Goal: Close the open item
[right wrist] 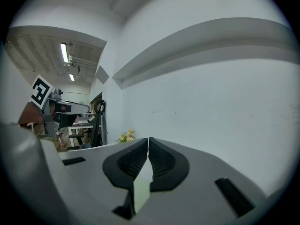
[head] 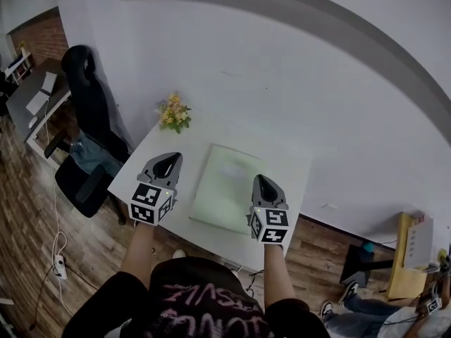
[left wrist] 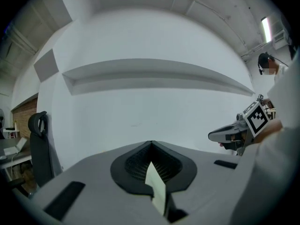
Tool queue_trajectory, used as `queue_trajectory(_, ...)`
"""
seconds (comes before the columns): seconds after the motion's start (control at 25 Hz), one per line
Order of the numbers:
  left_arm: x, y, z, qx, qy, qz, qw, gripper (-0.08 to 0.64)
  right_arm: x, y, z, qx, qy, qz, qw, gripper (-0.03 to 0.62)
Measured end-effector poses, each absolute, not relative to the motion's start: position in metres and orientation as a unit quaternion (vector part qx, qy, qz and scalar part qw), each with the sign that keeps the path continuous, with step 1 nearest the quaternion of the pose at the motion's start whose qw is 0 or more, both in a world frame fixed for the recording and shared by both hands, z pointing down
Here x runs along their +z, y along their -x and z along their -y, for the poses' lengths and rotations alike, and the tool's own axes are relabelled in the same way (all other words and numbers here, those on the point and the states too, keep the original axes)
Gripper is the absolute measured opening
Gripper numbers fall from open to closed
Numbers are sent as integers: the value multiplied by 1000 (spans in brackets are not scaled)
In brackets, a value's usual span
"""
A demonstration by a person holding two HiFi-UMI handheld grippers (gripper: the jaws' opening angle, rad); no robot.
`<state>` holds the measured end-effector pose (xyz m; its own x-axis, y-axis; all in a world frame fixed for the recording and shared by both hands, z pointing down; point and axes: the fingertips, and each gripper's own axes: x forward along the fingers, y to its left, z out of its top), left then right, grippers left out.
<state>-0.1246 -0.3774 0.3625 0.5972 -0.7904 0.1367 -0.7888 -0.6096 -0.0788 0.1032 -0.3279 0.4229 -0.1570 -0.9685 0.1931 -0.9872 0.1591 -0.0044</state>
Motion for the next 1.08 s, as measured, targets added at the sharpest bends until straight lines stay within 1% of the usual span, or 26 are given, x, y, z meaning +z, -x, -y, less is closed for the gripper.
queue_trajectory(0.2, 355, 127, 378, -77, 890, -448, 25, 14, 419, -104, 330, 59, -646, 758, 71, 25)
queue_trajectory(0.52, 347, 126, 379, -71, 889, -451, 28, 14, 412, -114, 335, 53, -647, 757, 74, 25)
queue_trajectory(0.64, 343, 129, 381, -60, 889, -454, 19, 14, 408, -117, 337, 49, -650, 755, 73, 25)
queue_trajectory(1.08, 331, 136, 387, -45, 887, -458, 21, 14, 402, -111, 341, 41, -643, 760, 78, 25)
